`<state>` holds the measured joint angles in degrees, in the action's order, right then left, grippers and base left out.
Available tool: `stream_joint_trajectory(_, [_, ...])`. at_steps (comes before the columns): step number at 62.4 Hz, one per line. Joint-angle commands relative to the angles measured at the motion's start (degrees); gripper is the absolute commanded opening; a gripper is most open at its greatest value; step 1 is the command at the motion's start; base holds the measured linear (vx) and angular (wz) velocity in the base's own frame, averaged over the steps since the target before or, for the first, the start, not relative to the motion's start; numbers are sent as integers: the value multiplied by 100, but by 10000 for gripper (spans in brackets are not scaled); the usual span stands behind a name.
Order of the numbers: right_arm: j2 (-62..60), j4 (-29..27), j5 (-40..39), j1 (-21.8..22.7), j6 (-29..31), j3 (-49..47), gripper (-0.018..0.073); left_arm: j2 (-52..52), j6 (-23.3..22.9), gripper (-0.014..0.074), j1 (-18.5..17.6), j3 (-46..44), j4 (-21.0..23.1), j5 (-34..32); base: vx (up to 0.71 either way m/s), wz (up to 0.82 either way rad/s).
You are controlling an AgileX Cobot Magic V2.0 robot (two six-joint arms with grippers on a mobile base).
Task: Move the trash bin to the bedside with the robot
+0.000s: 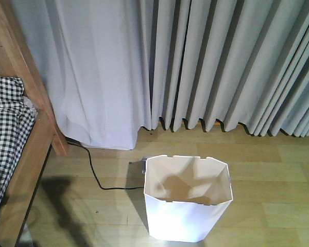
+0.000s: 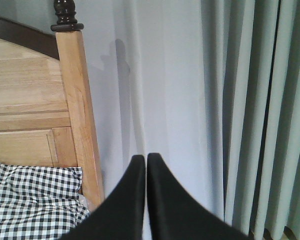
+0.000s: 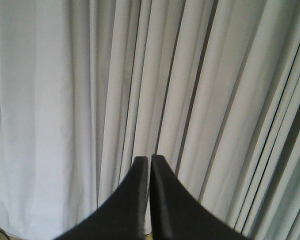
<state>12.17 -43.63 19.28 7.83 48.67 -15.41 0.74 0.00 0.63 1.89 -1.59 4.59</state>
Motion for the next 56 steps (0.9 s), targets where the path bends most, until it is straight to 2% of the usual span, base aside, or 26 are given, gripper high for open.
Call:
stream_joint_trajectory(1, [45,-44,-278,25,-1,-154,-8,79,-79,-6,-35,67,54,-427,0,0])
stream_joint_trajectory(37, [45,-116,-282,25,-1,-154,-8,79,-79,-6,-35,67,54,-427,0,0])
stream_joint_trajectory(41, [36,76,-279,25,-121,-154,-8,79,-79,-6,-35,67,54,-427,0,0])
stream_joint_trajectory(46, [-15,775,-249,25,-764,-154,-8,79,-79,-6,-35,67,54,-427,0,0])
stream_joint_trajectory(56, [-285,2423,-190,19,-2824,-154,-8,79,-79,-6,-35,67,54,-427,0,0])
